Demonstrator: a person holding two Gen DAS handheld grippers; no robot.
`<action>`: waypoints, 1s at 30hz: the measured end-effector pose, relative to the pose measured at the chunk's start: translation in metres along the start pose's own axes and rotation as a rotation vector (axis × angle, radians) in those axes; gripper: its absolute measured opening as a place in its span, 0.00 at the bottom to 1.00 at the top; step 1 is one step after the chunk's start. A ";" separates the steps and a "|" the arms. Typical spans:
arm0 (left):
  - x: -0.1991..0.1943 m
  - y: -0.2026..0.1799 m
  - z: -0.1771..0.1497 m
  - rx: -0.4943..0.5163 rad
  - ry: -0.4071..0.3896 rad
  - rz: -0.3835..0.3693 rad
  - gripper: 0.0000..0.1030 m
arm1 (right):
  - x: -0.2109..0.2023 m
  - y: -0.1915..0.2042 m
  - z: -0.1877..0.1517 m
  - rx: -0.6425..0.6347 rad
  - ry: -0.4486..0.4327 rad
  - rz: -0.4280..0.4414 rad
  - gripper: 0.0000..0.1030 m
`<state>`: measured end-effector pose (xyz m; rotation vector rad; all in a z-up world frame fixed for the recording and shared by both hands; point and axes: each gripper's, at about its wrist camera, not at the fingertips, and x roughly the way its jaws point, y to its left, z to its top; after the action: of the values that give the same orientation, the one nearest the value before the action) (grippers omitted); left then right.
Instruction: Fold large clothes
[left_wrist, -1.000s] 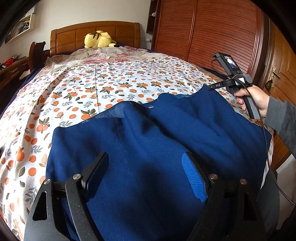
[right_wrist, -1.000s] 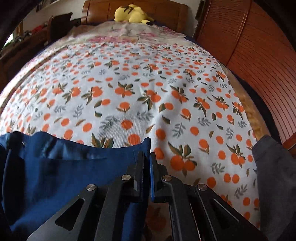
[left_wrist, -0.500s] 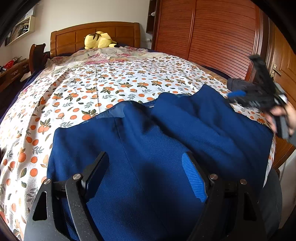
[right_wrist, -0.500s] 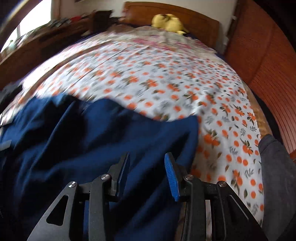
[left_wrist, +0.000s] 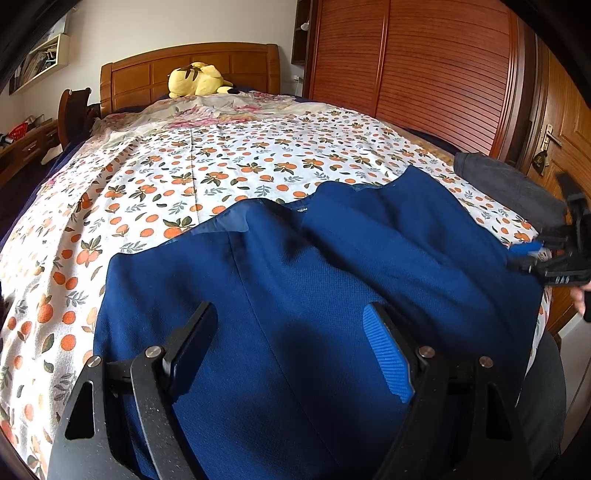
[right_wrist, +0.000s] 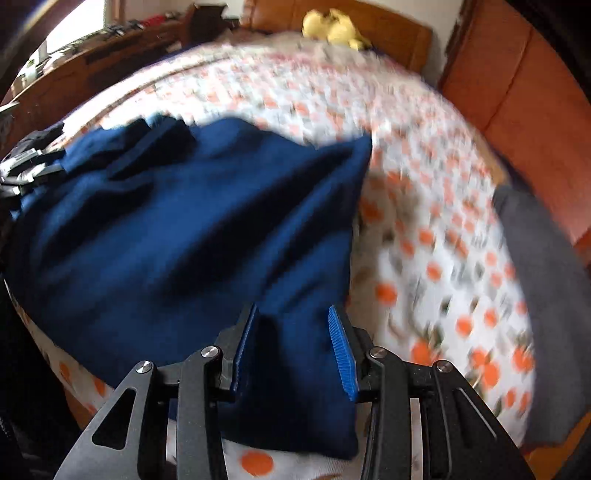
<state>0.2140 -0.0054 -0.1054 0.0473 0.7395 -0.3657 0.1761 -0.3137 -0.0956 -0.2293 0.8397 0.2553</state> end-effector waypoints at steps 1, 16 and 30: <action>0.000 -0.001 0.000 0.002 0.000 0.005 0.79 | 0.001 -0.003 -0.002 0.007 -0.013 0.003 0.41; -0.072 -0.016 -0.022 0.006 -0.049 0.061 0.79 | -0.041 0.032 -0.008 0.034 -0.150 0.015 0.46; -0.118 0.011 -0.082 -0.113 0.010 0.182 0.79 | -0.045 0.119 -0.008 -0.117 -0.236 0.174 0.46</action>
<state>0.0843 0.0556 -0.0887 0.0097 0.7577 -0.1497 0.1044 -0.2093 -0.0788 -0.2305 0.6112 0.4858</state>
